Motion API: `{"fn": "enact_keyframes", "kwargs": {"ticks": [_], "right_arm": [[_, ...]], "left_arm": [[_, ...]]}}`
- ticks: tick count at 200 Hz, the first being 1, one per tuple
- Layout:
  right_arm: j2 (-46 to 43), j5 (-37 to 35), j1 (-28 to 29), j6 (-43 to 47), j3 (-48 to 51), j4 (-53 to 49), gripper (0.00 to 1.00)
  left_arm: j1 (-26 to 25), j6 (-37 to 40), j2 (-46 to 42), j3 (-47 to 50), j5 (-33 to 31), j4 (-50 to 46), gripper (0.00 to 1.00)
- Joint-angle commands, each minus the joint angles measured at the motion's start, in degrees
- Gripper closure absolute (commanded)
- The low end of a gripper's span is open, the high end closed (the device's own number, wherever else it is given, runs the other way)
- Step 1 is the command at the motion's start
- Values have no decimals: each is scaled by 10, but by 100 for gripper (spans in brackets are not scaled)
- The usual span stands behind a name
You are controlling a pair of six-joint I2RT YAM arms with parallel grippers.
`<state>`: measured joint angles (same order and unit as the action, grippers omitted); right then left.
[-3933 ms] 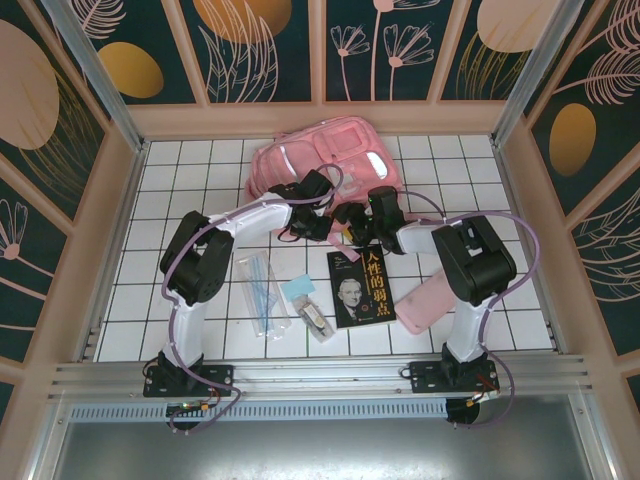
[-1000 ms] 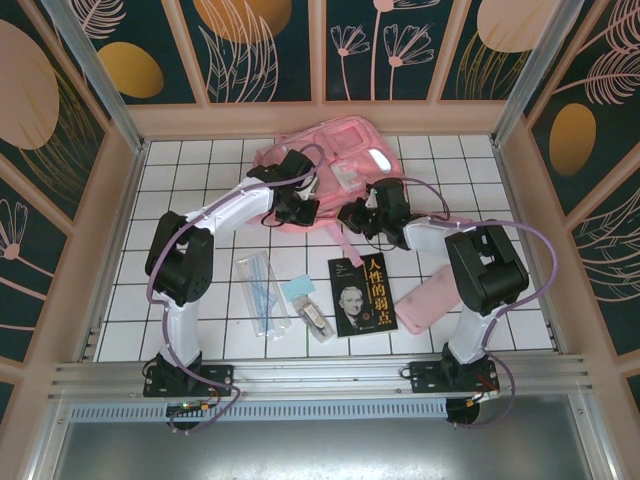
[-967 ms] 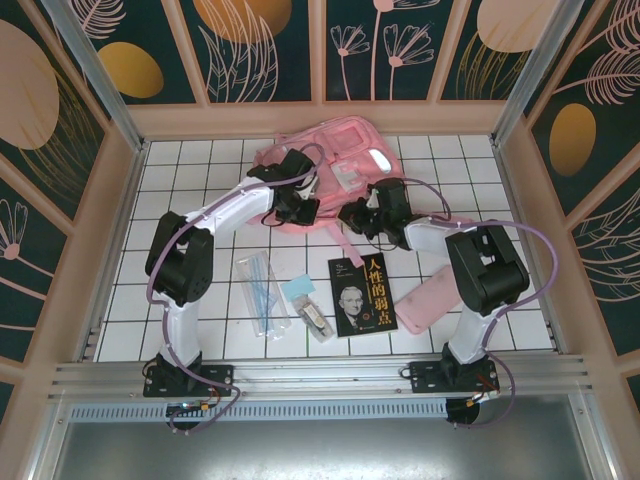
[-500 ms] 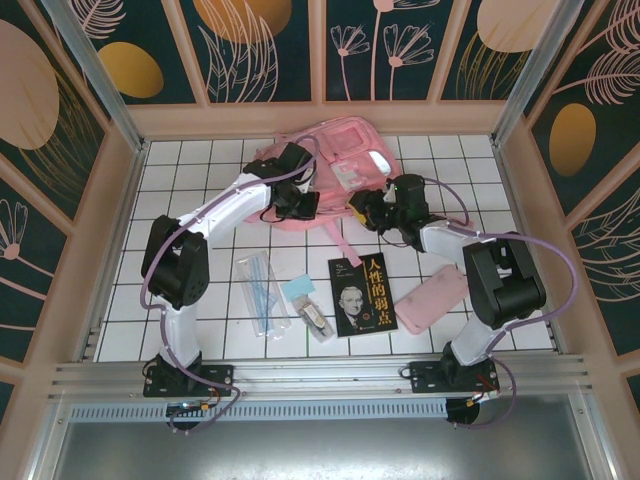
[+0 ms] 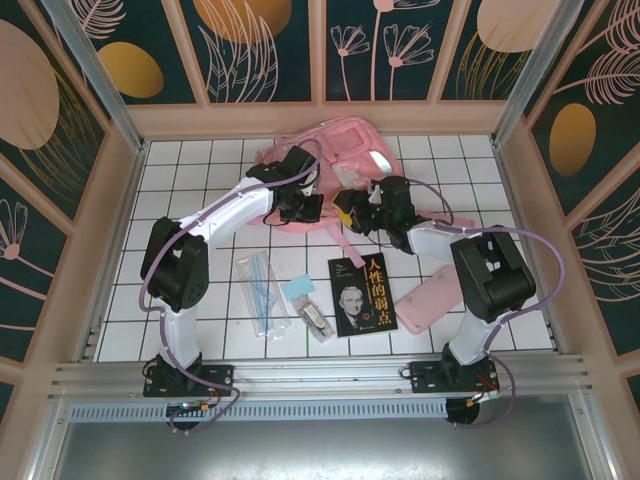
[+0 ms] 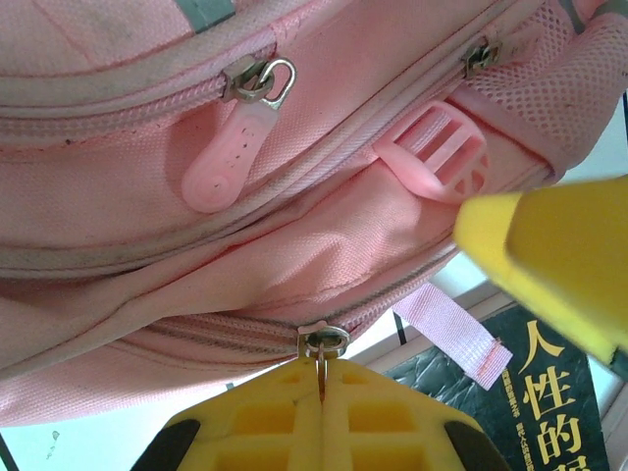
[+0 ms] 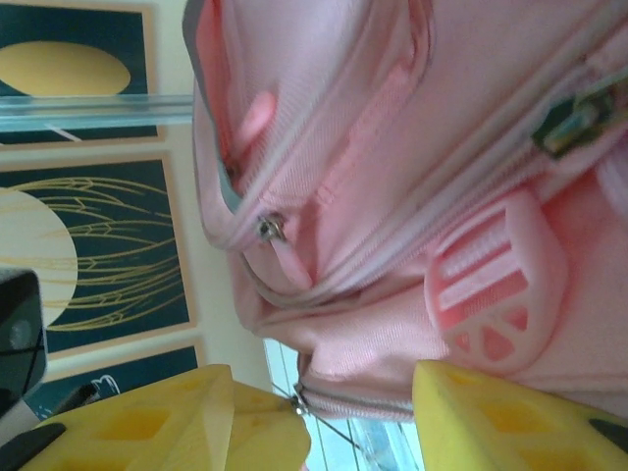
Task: Pack the student bag
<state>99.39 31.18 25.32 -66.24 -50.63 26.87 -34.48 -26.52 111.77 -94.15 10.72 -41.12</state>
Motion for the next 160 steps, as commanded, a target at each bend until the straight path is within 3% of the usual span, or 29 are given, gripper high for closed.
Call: {"fn": "enact_keyframes", "kwargs": {"ticks": [1,63,101,139,160], "right_arm": [[2,6,15,-20,21,25,46],[4,-1,28,-51,60,57,43],[27,-6,8,-48,31,82,43],[42,-35,-5,-13,-22,26,43],[66,-35,-10,-40,-23,68,43]], "left_arm": [[-3,-19,-29,1,23,45,100],[-3,-38,-40,18,34,77,100],[-12,-33,-47,30,47,67,100],[-16,-34,-71,83,61,73,100],[-18,-28,-72,100,62,65,100]]}}
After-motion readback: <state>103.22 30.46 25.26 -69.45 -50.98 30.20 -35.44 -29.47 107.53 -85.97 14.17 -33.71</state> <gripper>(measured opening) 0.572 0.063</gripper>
